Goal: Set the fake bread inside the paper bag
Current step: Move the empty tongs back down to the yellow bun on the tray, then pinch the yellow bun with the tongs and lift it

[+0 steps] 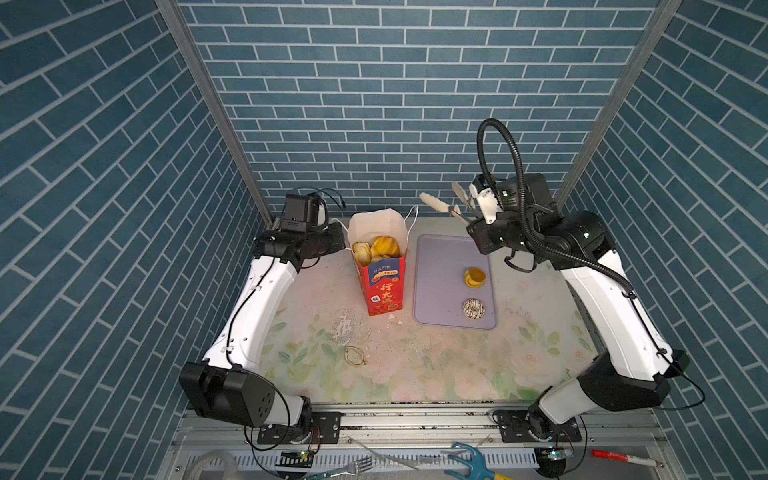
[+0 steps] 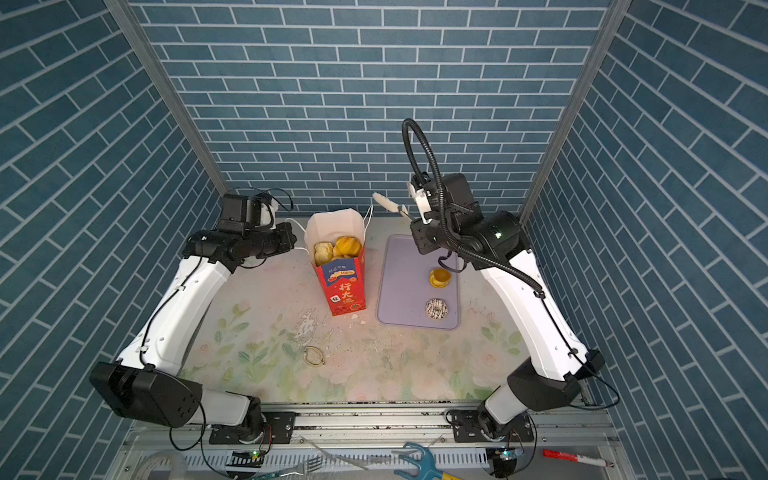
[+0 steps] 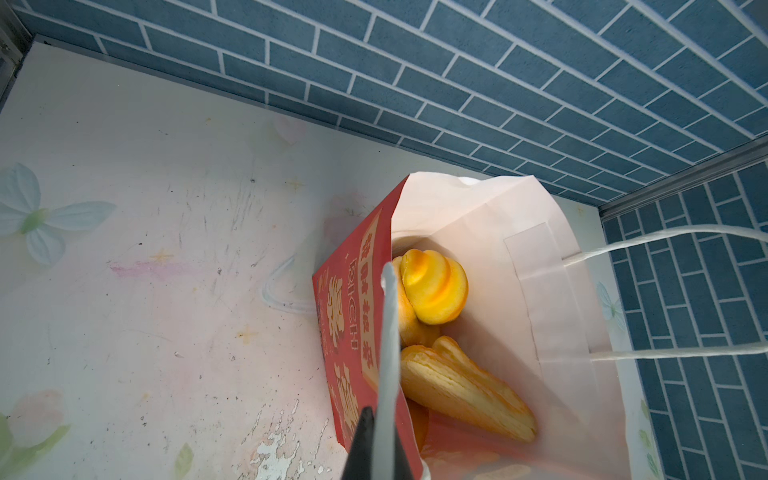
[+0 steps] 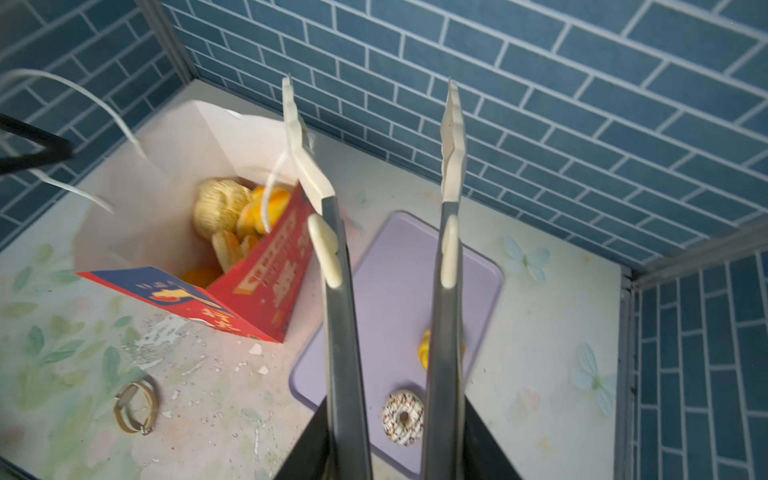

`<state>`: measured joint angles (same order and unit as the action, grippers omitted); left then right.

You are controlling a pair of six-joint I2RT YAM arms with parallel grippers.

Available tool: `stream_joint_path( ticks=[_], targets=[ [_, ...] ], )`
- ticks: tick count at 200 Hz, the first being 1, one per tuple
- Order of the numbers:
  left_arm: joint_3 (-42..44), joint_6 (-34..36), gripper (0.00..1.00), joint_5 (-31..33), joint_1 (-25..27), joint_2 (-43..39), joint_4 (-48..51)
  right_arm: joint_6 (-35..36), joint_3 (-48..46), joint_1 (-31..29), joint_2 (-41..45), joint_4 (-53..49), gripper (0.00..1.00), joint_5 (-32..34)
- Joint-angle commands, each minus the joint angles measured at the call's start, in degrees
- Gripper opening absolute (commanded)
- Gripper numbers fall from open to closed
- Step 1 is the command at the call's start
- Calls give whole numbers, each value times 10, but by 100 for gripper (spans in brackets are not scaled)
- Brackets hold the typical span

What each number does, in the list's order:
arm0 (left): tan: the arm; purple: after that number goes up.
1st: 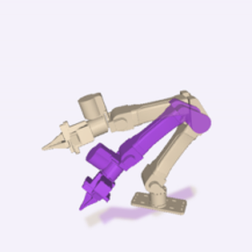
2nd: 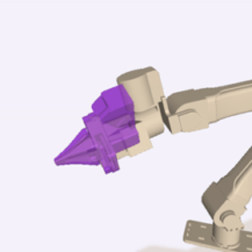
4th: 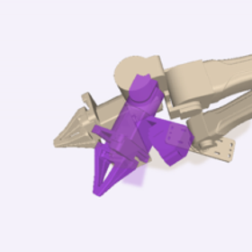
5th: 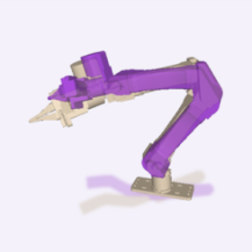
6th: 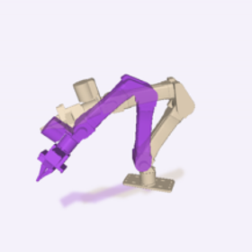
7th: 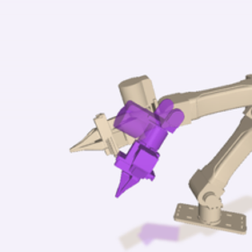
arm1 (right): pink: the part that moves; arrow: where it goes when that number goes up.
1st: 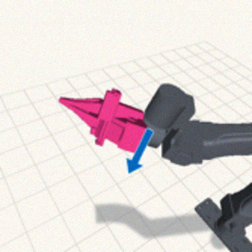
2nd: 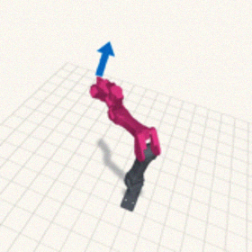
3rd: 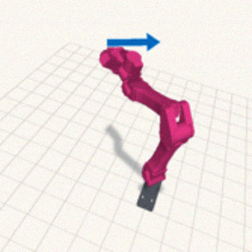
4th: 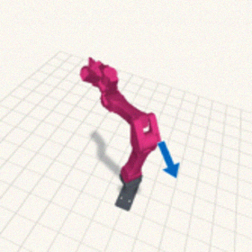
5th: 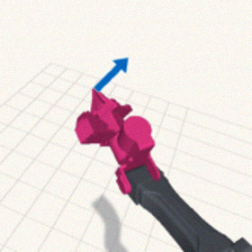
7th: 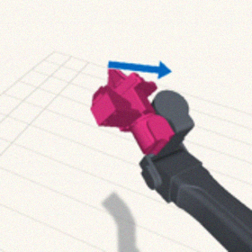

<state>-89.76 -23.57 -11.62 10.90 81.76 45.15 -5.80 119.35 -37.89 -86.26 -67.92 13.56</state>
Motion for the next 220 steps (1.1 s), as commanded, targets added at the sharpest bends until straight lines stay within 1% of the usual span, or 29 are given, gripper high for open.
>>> stream_joint_path(
  ticks=[1,28,51,59,92,133,195,220],
  targets=[
    [-9,5,0,2,3,-4,2,-39,-77,38,50,-4,45,20],
    [-13,4,0,0,3,-1,2,-62,-203,78,91,7,47,14],
    [-14,4,0,1,2,-1,3,-72,-286,100,96,18,48,-7],
    [-14,4,0,1,3,0,5,-72,-306,106,92,20,48,-12],
    [-13,7,0,0,3,-1,9,-85,-360,122,61,25,49,1],
    [-11,7,0,2,3,0,10,-92,-385,134,25,53,50,-18],
    [-13,7,0,3,3,3,12,-96,-362,140,-44,72,51,-58],
    [-14,8,0,5,3,3,13,-99,-348,142,-75,66,48,-62]
  ],
)
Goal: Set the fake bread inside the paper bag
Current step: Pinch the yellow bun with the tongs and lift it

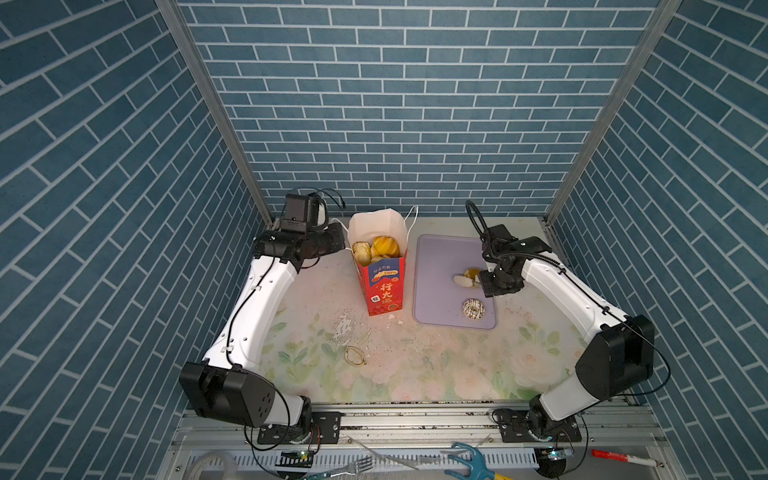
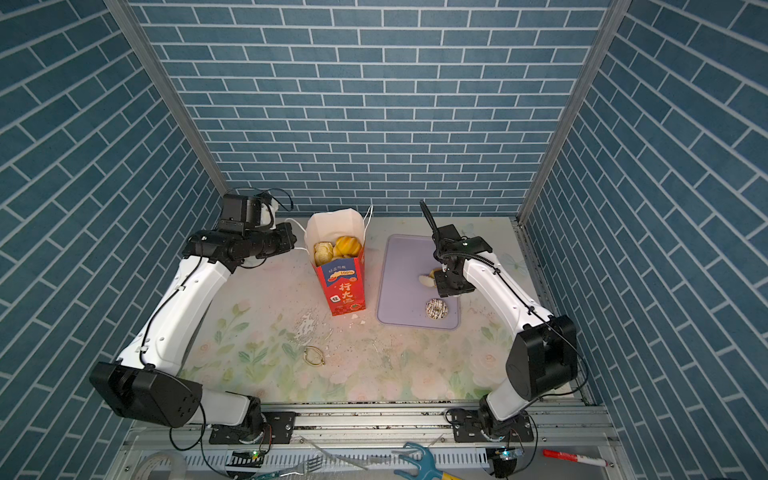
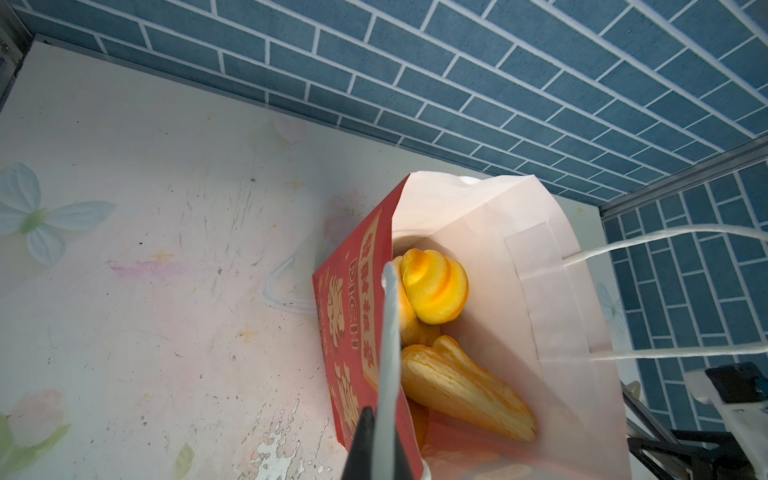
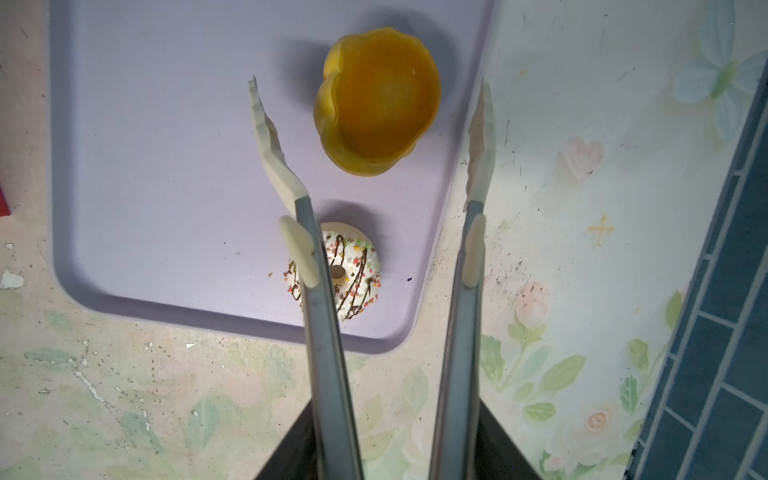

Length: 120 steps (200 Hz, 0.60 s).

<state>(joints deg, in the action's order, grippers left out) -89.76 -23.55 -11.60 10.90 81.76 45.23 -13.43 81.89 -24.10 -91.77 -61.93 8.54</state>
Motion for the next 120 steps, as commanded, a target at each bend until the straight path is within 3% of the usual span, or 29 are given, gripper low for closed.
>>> stream_joint_path(
  ticks=[1,56,120],
  targets=[
    [-14,8,0,4,3,4,12,-23,27,5,-20,6,48,-13],
    [-16,9,0,5,3,6,13,-16,27,5,-21,15,33,-18],
    [-12,4,0,3,3,2,8,4,31,2,49,3,28,-12]
  ],
)
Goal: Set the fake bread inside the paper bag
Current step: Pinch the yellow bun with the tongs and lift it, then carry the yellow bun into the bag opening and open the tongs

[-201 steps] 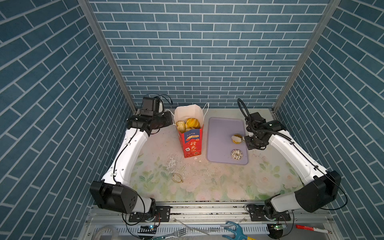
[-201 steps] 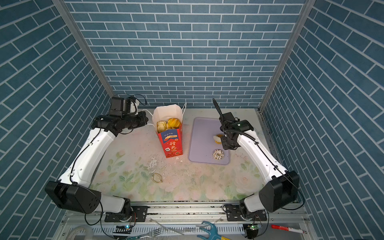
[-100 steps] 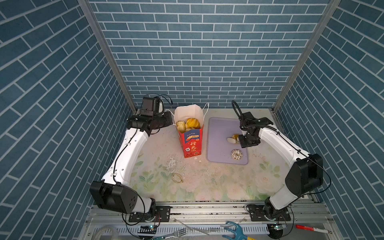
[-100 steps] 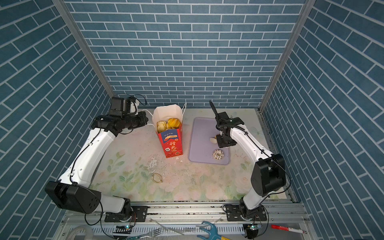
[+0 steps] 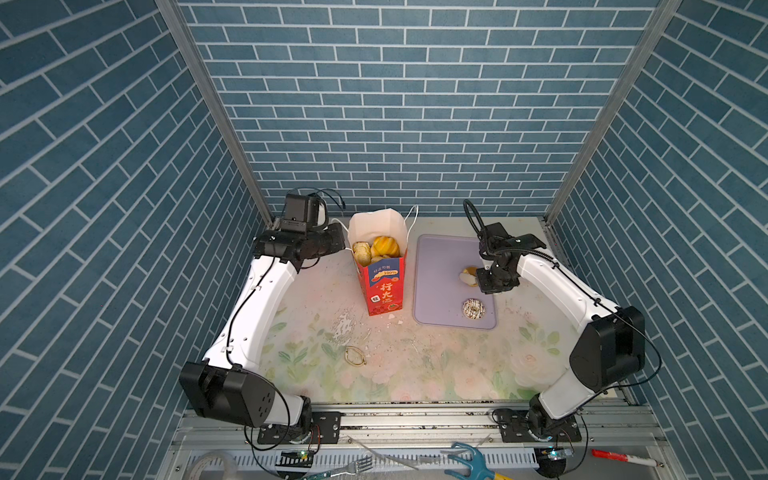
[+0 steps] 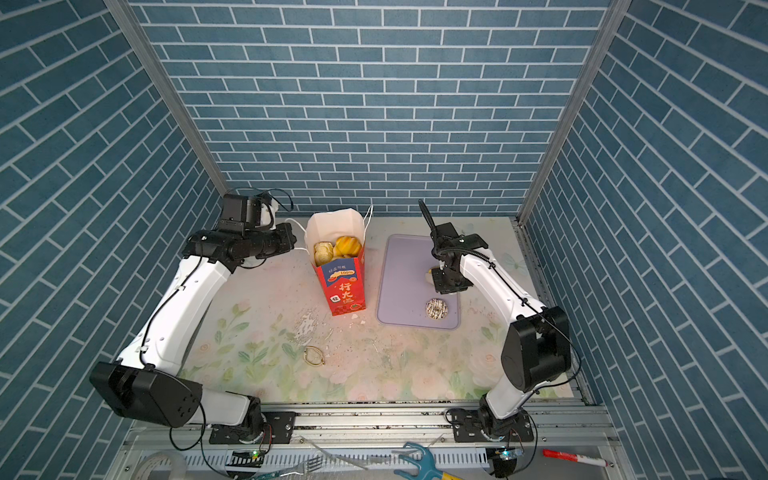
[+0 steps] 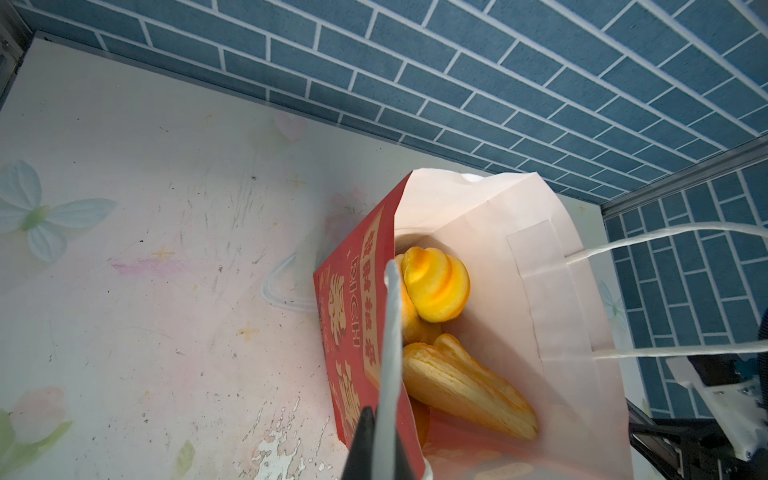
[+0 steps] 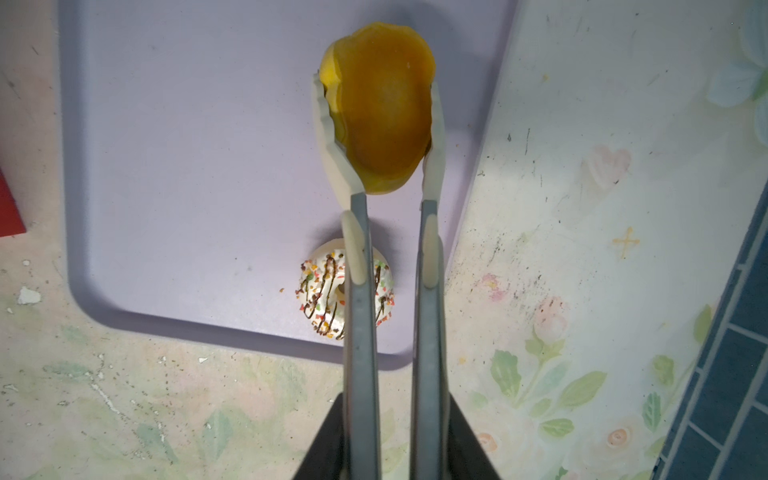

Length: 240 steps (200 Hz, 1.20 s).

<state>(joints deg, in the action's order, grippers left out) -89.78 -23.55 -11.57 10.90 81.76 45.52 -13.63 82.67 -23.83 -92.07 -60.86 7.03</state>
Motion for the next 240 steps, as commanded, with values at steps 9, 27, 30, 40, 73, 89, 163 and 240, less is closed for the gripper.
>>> stream_joint_path(
  ticks=[9,27,30,40,73,89,163,240],
  targets=[
    [-10,1,0,1,3,-1,3,8,25,-1,68,-10,27,5],
    [-6,-8,0,-6,3,-3,-7,13,36,-3,103,-12,27,6],
    [-6,-9,0,-7,3,-4,-8,14,38,-3,109,-12,27,6],
    [-5,-11,0,-7,3,-6,-9,18,51,-3,126,-14,27,7],
    [-2,-8,0,-7,4,-9,-6,31,130,-8,152,-27,26,5],
    [3,-9,0,-8,3,-11,-9,46,179,-15,153,-21,26,-11],
    [6,-11,0,-12,4,-9,-11,127,436,-104,39,-1,26,-74],
    [12,-8,0,-6,3,-15,-11,185,515,-231,-69,-39,26,-71]
  ],
)
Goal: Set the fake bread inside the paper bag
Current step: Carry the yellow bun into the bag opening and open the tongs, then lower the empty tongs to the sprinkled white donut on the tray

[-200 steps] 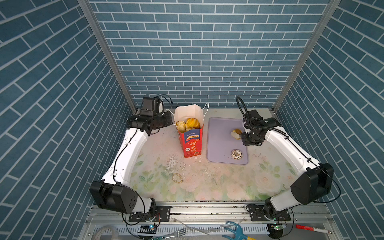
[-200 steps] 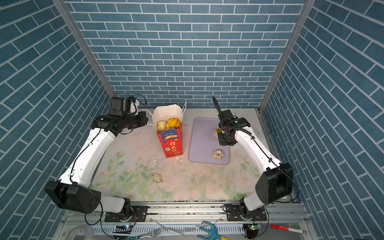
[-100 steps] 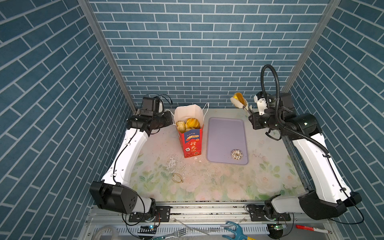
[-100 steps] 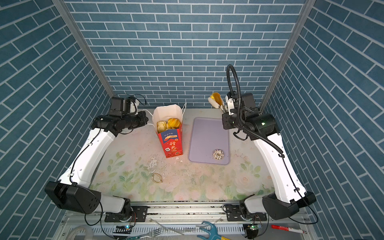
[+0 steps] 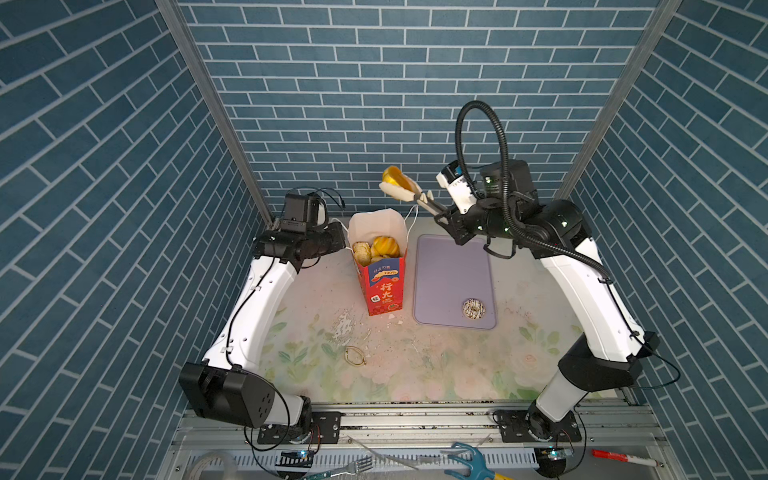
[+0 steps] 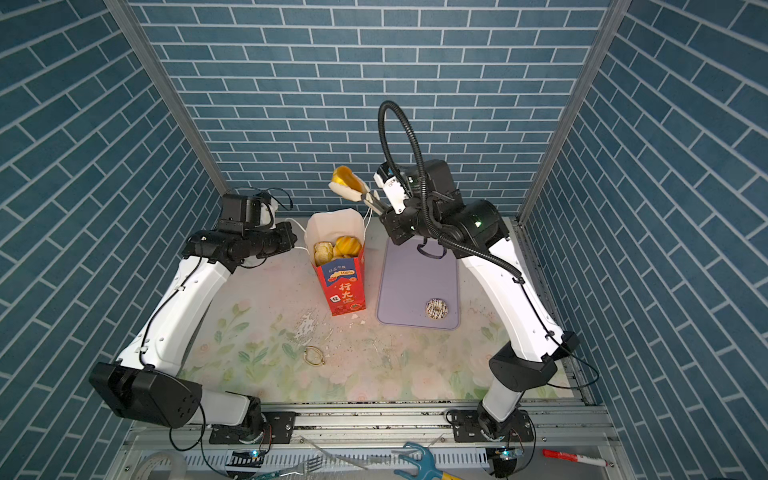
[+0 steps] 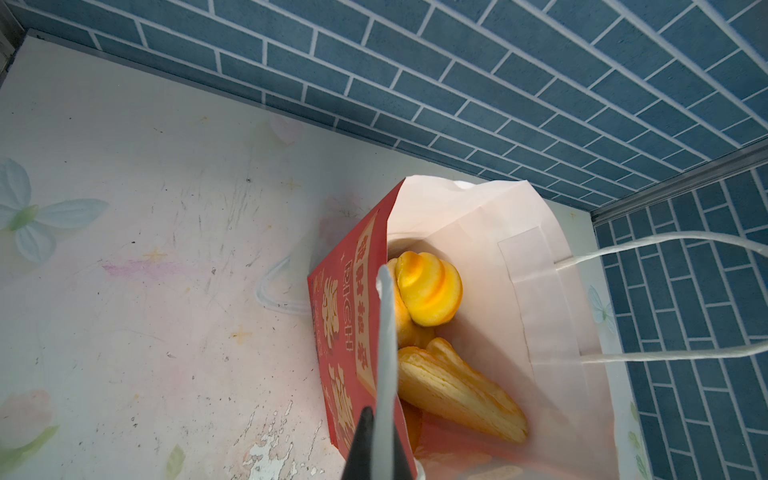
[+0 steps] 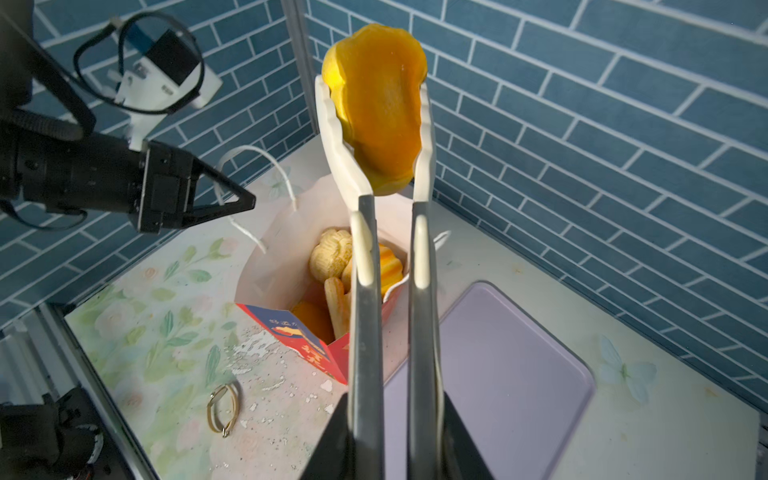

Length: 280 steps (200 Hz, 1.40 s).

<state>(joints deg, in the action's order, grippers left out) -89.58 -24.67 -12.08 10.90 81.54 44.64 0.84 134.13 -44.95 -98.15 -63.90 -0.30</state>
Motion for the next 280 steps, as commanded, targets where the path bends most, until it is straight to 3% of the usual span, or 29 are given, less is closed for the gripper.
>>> stream_joint_path(
  ticks=[1,103,156,209,280],
  targets=[
    [10,3,0,-1,3,-12,-2,40,-1,-21,-8,-9,26,2],
    [12,5,0,-5,3,-11,-2,50,-20,-45,-88,-79,30,32],
    [16,7,0,-6,4,-14,-6,43,17,-46,-98,-91,46,62],
    [4,8,0,-4,3,-9,-3,35,81,-43,-83,-91,49,99],
    [-8,11,0,-1,3,-7,5,-31,82,35,-13,-117,49,130]
  ],
)
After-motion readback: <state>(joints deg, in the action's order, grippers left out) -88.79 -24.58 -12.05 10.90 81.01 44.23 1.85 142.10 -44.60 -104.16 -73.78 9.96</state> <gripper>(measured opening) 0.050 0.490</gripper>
